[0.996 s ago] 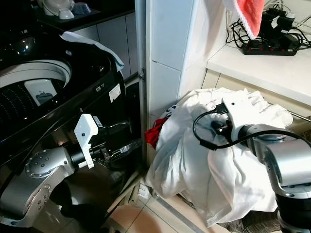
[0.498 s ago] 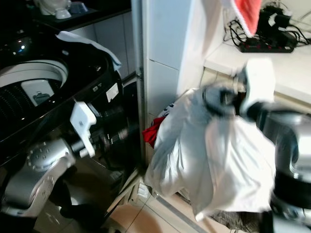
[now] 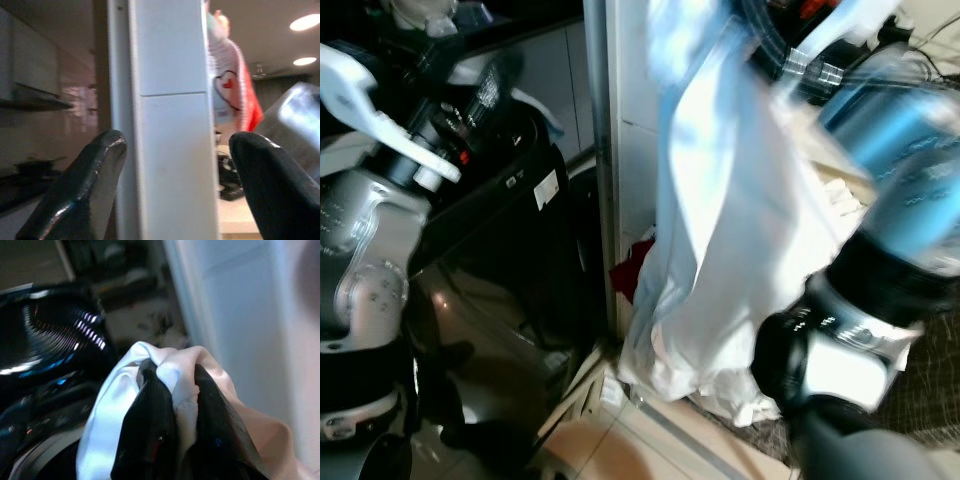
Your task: Clothes washing
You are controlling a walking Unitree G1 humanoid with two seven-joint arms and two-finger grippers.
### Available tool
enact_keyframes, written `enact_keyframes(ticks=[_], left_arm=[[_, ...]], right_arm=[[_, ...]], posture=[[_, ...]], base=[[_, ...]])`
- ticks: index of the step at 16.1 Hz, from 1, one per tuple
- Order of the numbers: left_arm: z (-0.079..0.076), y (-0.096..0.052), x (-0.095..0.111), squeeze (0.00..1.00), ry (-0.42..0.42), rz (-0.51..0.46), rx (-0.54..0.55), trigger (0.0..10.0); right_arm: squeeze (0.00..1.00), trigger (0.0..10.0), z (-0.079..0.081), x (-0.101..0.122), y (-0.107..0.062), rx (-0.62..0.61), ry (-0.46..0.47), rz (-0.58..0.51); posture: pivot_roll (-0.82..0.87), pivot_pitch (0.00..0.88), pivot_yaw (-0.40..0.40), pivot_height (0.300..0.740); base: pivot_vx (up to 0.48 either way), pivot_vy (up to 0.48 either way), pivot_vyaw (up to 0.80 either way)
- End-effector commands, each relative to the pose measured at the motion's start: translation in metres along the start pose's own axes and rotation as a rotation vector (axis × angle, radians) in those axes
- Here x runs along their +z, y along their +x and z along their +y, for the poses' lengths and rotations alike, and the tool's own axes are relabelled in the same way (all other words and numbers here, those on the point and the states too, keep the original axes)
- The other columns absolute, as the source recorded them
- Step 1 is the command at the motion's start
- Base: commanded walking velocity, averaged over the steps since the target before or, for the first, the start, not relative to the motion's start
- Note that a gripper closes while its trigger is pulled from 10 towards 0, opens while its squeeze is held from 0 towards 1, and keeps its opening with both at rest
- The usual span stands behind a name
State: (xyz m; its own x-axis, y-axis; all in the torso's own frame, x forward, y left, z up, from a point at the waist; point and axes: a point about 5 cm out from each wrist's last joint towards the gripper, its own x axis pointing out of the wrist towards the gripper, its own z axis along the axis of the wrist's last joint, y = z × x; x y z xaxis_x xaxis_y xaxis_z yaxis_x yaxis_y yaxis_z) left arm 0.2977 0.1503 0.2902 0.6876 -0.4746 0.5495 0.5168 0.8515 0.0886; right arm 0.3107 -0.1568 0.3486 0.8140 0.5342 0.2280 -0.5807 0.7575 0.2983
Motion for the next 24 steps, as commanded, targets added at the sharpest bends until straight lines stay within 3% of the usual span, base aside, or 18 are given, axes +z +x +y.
enact_keyframes(ticks=[1, 4, 8, 9, 12, 16, 17, 18, 24], left_arm=[[-0.007, 0.003, 0.002, 1.00, -0.032, 0.005, -0.065, 10.0], [-0.032, 0.001, -0.009, 1.00, -0.181, 0.075, -0.214, 10.0], [-0.047, -0.003, -0.030, 0.97, -0.235, 0.184, -0.257, 10.0], [-0.049, -0.003, -0.034, 0.00, -0.267, 0.199, -0.256, 10.0], [-0.048, -0.005, -0.048, 0.00, -0.253, 0.264, -0.200, 10.0], [-0.054, -0.006, -0.055, 0.00, -0.262, 0.292, -0.203, 10.0], [-0.053, -0.005, -0.054, 0.00, -0.261, 0.281, -0.185, 3.0], [-0.050, -0.005, -0.054, 0.00, -0.267, 0.278, -0.173, 0.0], [-0.047, -0.007, -0.052, 0.00, -0.259, 0.285, -0.175, 0.0]], right_arm=[[0.00, 0.0, 0.007, -0.010, 0.005, 0.052, 0.023, 0.043], [0.00, 0.0, 0.017, -0.046, 0.012, 0.130, 0.086, 0.159], [0.00, 0.0, 0.035, -0.054, 0.015, 0.209, 0.148, 0.163], [0.00, 0.0, 0.039, -0.056, 0.015, 0.226, 0.156, 0.168], [0.00, 0.0, 0.052, -0.062, 0.012, 0.296, 0.183, 0.178], [0.00, 0.0, 0.054, -0.065, 0.009, 0.312, 0.200, 0.194], [0.00, 0.0, 0.054, -0.065, 0.008, 0.309, 0.200, 0.194], [0.00, 0.0, 0.054, -0.065, 0.008, 0.305, 0.200, 0.193], [0.00, 0.0, 0.053, -0.065, 0.007, 0.281, 0.213, 0.178]], posture=[[0.03, 0.000, -0.008, 0.740], [0.04, 0.000, -0.015, 0.740], [0.03, 0.000, -0.008, 0.740], [0.03, 0.000, -0.005, 0.740], [0.03, 0.000, 0.005, 0.740], [0.03, 0.000, 0.004, 0.740], [0.03, 0.000, 0.008, 0.740], [0.03, 0.000, 0.014, 0.740], [0.04, 0.000, 0.008, 0.740]], base=[[0.000, 0.000, 0.00], [0.000, 0.000, 0.00], [0.000, 0.000, 0.00], [0.000, 0.000, 0.00], [0.000, 0.000, 0.00], [0.000, 0.000, 0.00], [0.000, 0.000, 0.00], [0.000, 0.000, 0.00], [0.000, 0.000, 0.00]])
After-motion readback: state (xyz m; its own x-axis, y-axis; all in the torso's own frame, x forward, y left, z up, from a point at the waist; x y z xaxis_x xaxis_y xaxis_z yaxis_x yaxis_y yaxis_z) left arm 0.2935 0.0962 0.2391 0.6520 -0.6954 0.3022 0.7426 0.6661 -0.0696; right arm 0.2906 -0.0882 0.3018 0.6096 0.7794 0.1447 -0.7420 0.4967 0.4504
